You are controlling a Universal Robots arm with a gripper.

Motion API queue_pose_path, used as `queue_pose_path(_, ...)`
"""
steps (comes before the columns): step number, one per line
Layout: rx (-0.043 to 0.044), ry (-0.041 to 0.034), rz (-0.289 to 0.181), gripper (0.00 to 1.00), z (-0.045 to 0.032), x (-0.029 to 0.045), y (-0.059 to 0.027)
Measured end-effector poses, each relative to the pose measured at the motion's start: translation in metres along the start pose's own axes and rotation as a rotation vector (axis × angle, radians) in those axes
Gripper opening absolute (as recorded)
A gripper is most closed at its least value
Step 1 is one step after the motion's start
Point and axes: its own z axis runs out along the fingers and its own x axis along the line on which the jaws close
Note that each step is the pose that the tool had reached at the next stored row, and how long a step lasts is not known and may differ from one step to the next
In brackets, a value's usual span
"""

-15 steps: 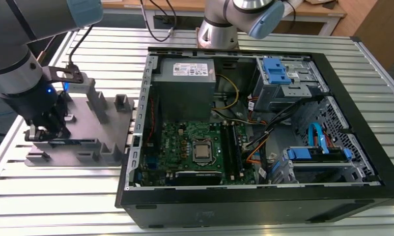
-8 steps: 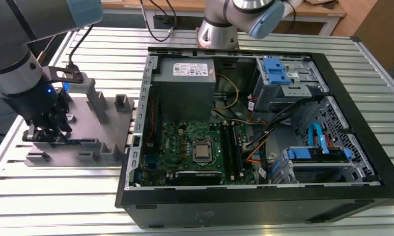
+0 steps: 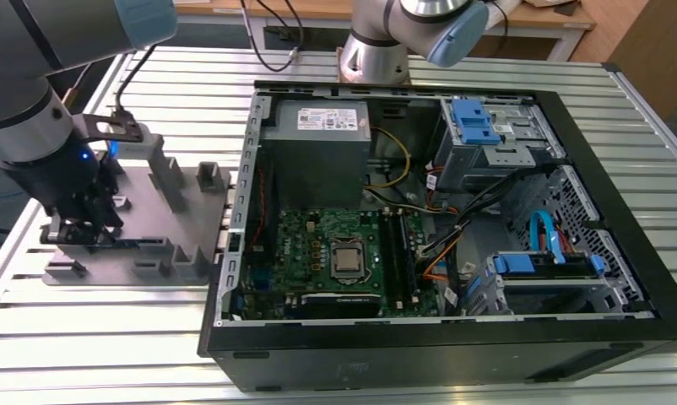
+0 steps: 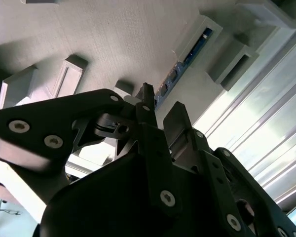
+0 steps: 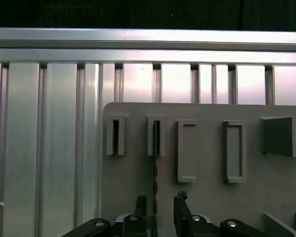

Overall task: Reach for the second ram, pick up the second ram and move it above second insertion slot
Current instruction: 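Pick up the second ram and move it above second insertion slot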

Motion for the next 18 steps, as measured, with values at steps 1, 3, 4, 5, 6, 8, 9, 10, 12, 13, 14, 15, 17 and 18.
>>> queue_pose_path(1, -0.0002, 0.0003, -0.012, 0.36, 0.0006, 0.0001, 0.0)
queue_pose_path(3, -0.0007, 0.0008, -0.027, 0.36, 0.0029, 0.0003, -0.0001)
queue_pose_path(4, -0.0008, 0.0009, -0.033, 0.36, 0.0045, 0.0004, -0.0001)
queue_pose_path(5, -0.001, 0.0011, -0.039, 0.36, 0.0062, 0.0006, -0.0002)
queue_pose_path(6, -0.0011, 0.0012, -0.043, 0.36, 0.008, 0.0007, -0.0002)
queue_pose_path(8, -0.0015, 0.0014, -0.051, 0.36, 0.0116, 0.0009, -0.0003)
queue_pose_path(9, -0.0016, 0.0015, -0.056, 0.36, 0.0135, 0.001, -0.0004)
queue_pose_path(10, -0.0017, 0.0014, -0.06, 0.36, 0.0153, 0.0011, -0.0004)
queue_pose_path(12, -0.0018, -0.0026, -0.067, 0.36, 0.0177, 0.0013, -0.0005)
queue_pose_path(13, -0.0019, -0.0068, -0.069, 0.36, 0.0187, 0.0013, -0.0005)
queue_pose_path(14, -0.0017, -0.0096, -0.07, 0.36, 0.0197, 0.0013, -0.0005)
queue_pose_path(15, -0.0016, -0.0112, -0.071, 0.36, 0.0202, 0.0013, -0.0005)
queue_pose_path(17, -0.0016, -0.0113, -0.071, 0.36, 0.0203, 0.0013, -0.0005)
queue_pose_path(18, -0.0017, -0.0113, -0.071, 0.36, 0.0202, 0.0013, -0.0006)
